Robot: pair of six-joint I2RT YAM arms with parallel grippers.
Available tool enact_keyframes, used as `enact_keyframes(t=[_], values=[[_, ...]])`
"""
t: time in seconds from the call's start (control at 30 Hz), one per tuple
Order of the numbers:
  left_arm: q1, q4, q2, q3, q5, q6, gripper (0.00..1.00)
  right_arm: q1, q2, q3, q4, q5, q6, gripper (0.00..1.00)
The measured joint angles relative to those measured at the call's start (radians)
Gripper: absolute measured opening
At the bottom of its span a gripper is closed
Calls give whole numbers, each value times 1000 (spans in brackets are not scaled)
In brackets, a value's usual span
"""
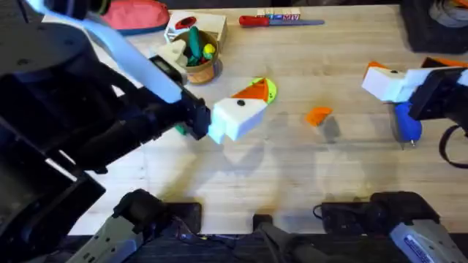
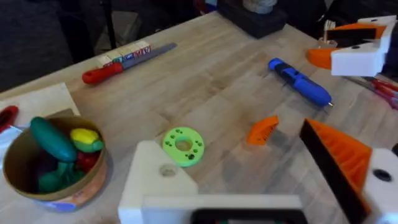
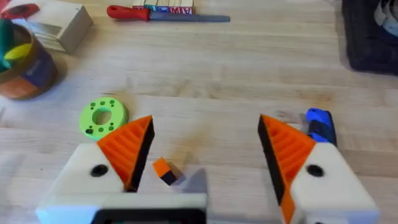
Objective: Pick up the gripper from the table and insert it into the empty holder that is missing its gripper. Then pick up a screw, insert it into the mounting hole, and use the screwdriver to tighten it. Finally, clean up the table by picking up the vegetable and placing it into the bucket.
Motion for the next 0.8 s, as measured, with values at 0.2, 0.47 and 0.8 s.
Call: enact_keyframes(t=[0.2,0.47,0.8], values=[[0,205,1,-77,-5,34,988,0,0,0,0,0,0,991],[-29,468,-291,-455,-7,47,987,0,0,0,0,0,0,991],[-42,426,-592,-714,-2,13,988,0,0,0,0,0,0,992]])
